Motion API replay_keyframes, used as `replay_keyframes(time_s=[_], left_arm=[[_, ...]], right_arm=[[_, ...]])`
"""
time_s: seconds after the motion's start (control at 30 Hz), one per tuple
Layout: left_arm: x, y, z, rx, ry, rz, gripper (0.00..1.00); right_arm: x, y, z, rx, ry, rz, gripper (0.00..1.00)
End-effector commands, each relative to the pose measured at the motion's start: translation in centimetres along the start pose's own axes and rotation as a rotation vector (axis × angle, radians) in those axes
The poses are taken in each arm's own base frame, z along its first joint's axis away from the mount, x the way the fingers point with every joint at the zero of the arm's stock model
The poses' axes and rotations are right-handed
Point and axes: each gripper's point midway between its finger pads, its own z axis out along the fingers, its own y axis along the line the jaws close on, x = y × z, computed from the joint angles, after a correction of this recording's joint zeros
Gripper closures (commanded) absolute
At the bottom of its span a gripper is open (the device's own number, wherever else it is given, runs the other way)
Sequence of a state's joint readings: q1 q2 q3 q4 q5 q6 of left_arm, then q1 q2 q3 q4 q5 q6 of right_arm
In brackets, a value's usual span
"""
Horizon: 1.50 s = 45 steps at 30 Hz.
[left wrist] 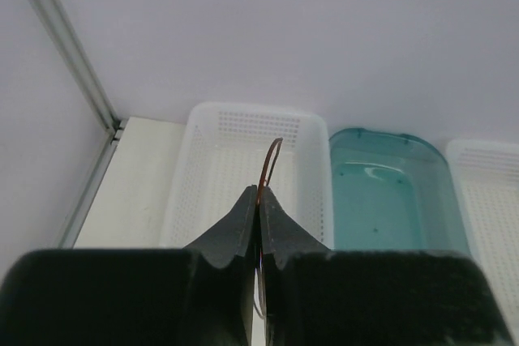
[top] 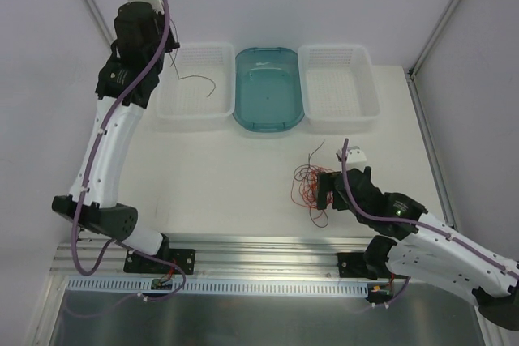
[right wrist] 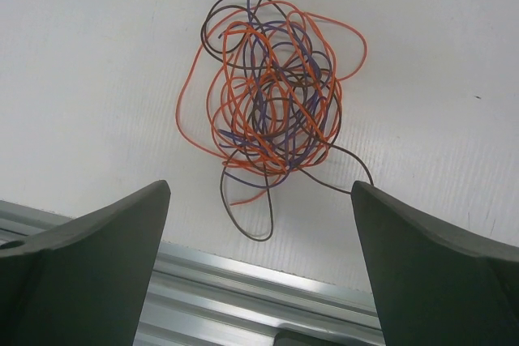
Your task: Untangle the cables
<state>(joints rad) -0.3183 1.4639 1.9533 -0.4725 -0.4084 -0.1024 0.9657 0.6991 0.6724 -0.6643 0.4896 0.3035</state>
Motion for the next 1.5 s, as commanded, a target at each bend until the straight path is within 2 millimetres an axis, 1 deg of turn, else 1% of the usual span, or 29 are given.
replay_keyframes(time_s=[0.0,0.03,0.13,0.2,0.23,0.37,0.4,0.47,0.5,0.53,0.57,0.6,0.63,0.73,0.77,0.8,0.83,0.87,0.9,0.93,0.97,1.0,1.03,1.07,1.1,1.13,1.37,1.4,1.47], left_arm=[[1.4,1.6,4.1,-0.033,0.032,0.009,1.0],[2.8,1.7,6.1,-0.039,0.059,0.005,1.0],[5.7,2.3,9.8,-0.041,0.113,-0.019,1.0],[6.9,2.5,11.4,-0.035,0.131,-0.016,1.0],[8.5,2.3,12.8,-0.033,0.16,-0.011,1.0],[13.9,2.1,15.6,-0.027,0.266,-0.007,0.99],[16.0,2.2,16.2,-0.03,0.31,0.002,0.94],[17.7,2.2,16.5,-0.026,0.346,0.007,0.76],[18.7,2.3,16.4,-0.026,0.369,0.01,0.6],[19.0,2.2,16.2,-0.023,0.376,-0.005,0.25],[19.7,2.1,15.9,-0.019,0.394,-0.012,0.14],[18.8,2.0,15.2,-0.011,0.379,-0.028,0.04],[18.5,1.9,14.7,-0.01,0.377,-0.057,0.01],[16.8,1.1,12.4,0.039,0.359,-0.116,0.01],[17.4,0.8,11.6,0.063,0.379,-0.133,0.01],[15.9,0.6,10.1,0.083,0.355,-0.153,0.01],[15.7,0.2,9.1,0.097,0.357,-0.192,0.01],[17.2,-0.2,8.0,0.125,0.399,-0.215,0.01],[15.8,-0.5,6.1,0.157,0.378,-0.242,0.01],[16.1,-1.0,4.9,0.174,0.393,-0.292,0.01],[18.5,-1.0,3.6,0.182,0.451,-0.306,0.01],[20.8,-1.9,-0.1,0.248,0.52,-0.354,0.01],[19.4,-1.9,-0.9,0.261,0.484,-0.357,0.01],[20.3,-2.5,-2.4,0.295,0.515,-0.385,0.01],[23.6,-2.3,-3.8,0.288,0.587,-0.39,0.01],[23.4,-2.5,-5.7,0.318,0.572,-0.396,0.01],[31.8,-2.7,-14.4,0.451,0.723,-0.388,0.01],[33.7,-2.7,-15.7,0.471,0.771,-0.399,0.01],[34.4,-2.7,-17.2,0.5,0.772,-0.423,0.01]], right_arm=[[0.5,-0.3,-0.5,-0.002,0.006,0.016,0.0],[0.8,-0.4,-0.5,-0.004,0.013,0.016,0.0],[1.0,-0.6,-0.8,-0.016,0.007,0.029,0.0],[1.0,-0.9,-1.1,-0.016,0.0,0.038,0.0],[1.1,-1.0,-1.1,-0.014,-0.002,0.04,0.0],[1.5,-1.7,-1.2,0.011,0.003,0.037,0.0],[1.5,-1.7,-1.2,0.017,0.005,0.035,0.0],[1.6,-1.8,-1.1,0.021,0.011,0.031,0.0],[1.5,-1.7,-1.1,0.022,0.011,0.032,0.0],[1.6,-1.7,-1.1,0.025,0.015,0.029,0.0],[1.5,-1.7,-1.0,0.027,0.015,0.03,0.0],[1.5,-1.7,-1.0,0.031,0.016,0.028,0.01],[1.5,-1.8,-0.8,0.044,0.016,0.024,0.0],[1.1,-1.5,-0.7,0.041,0.018,0.016,0.0],[1.3,-1.3,-0.5,0.04,0.029,0.001,0.01],[1.2,-1.2,-0.4,0.041,0.031,0.0,0.0],[1.1,-1.3,-0.4,0.048,0.028,-0.003,0.0],[1.2,-1.4,-0.2,0.062,0.034,-0.008,0.0],[1.0,-1.7,-0.1,0.081,0.027,-0.011,0.0],[1.0,-1.8,0.0,0.091,0.028,-0.011,0.0],[1.1,-2.0,0.3,0.111,0.039,-0.024,0.0],[1.1,-2.4,0.5,0.145,0.053,-0.037,0.0],[1.3,-2.4,0.8,0.157,0.065,-0.037,0.0],[1.3,-2.8,0.9,0.182,0.069,-0.043,0.0],[1.4,-2.9,1.1,0.192,0.074,-0.045,0.01],[1.4,-3.0,1.3,0.203,0.079,-0.04,0.01],[1.6,-1.5,4.5,0.136,0.123,-0.003,0.1],[1.9,-1.2,5.1,0.131,0.138,-0.01,0.11],[1.8,0.1,6.1,0.076,0.143,-0.002,0.14]])
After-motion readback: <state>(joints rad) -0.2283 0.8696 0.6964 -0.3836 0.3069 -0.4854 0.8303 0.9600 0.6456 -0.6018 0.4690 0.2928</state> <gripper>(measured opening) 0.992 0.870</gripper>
